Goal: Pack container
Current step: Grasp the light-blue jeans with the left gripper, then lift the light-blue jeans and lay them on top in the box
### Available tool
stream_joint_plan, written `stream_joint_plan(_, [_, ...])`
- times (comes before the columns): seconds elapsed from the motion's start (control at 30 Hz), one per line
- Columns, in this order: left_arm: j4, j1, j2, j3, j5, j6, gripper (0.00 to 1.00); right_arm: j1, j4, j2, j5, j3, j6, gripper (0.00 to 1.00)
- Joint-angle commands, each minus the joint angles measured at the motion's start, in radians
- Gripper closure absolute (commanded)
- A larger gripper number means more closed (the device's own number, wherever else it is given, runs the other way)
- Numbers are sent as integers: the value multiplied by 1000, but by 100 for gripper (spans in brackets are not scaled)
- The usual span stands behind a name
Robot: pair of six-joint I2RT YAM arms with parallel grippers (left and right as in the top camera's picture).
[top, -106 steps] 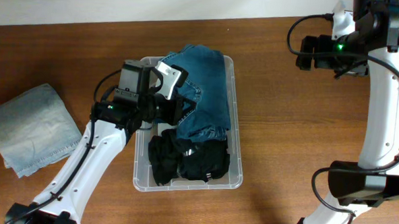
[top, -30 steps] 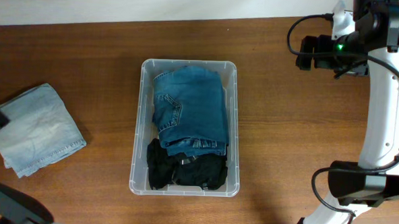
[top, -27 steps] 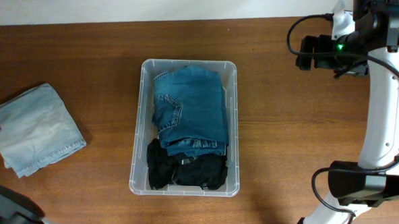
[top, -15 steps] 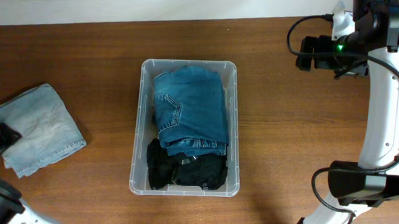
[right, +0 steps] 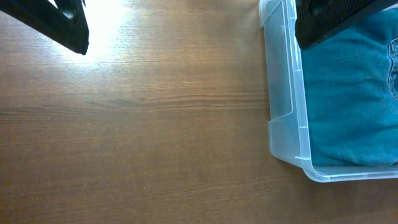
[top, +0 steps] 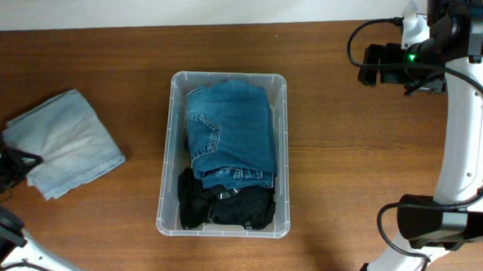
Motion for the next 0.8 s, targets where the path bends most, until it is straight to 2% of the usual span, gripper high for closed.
stream_joint_plan(0.0, [-18,-50,46,-29,60,14,99,-2,-6,-6,5,13,5,1])
stream_joint_plan(0.27, [-25,-79,-34,-29,263,13,99,-2,-6,-6,5,13,5,1])
stream_joint_plan(0.57, [-21,-171,-393,-29,336,-26,99,-2,-6,-6,5,13,5,1])
stream_joint_plan(0.77, [1,-306,-662,-29,325,-25,99,-2,-6,-6,5,13,5,1])
